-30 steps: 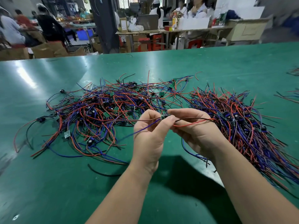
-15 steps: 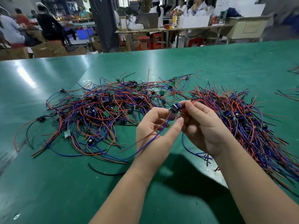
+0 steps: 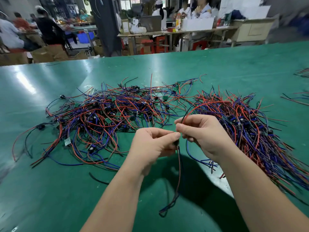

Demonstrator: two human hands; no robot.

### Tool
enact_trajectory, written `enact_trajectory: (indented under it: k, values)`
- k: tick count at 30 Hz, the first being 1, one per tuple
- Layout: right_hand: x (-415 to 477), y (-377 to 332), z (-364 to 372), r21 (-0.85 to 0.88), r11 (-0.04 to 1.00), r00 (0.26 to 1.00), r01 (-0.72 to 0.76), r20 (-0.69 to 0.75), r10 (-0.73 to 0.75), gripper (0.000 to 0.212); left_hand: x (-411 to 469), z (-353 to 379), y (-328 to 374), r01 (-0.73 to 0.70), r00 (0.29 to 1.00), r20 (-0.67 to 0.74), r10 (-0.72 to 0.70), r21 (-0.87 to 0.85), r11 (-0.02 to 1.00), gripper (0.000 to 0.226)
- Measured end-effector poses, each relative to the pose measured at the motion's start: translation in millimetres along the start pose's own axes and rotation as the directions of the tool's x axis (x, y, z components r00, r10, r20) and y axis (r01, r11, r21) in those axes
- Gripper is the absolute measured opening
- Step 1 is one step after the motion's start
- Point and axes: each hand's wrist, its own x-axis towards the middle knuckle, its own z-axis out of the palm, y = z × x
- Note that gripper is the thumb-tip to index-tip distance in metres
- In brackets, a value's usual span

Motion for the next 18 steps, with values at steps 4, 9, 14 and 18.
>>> enact_trajectory:
  k: [4, 9, 14, 18]
  values:
    - [6, -5, -12, 0.119, 0.987, 0.977, -0.105, -0.174, 0.125, 0.017, -4, -1, 1, 0.119, 0.968, 0.207, -0.139, 0.107, 0.987, 0.015]
    - [6, -5, -14, 0.252, 0.955, 0.944, -0.153, -0.249, 0.216, 0.015, -6, -5, 4, 0.140, 0.922, 0.331, -0.200, 0.197, 0.970, 0.017]
    - [7, -6, -12, 0.302, 0.949, 0.919, -0.086, -0.343, 0.193, 0.009, -8, -17, 7, 0.135, 0.898, 0.383, -0.216, 0.228, 0.964, 0.012]
    - [7, -3, -7, 0.336, 0.936, 0.909, -0.103, -0.350, 0.225, 0.016, -9, -20, 5, 0.147, 0.873, 0.415, -0.255, 0.274, 0.950, 0.008]
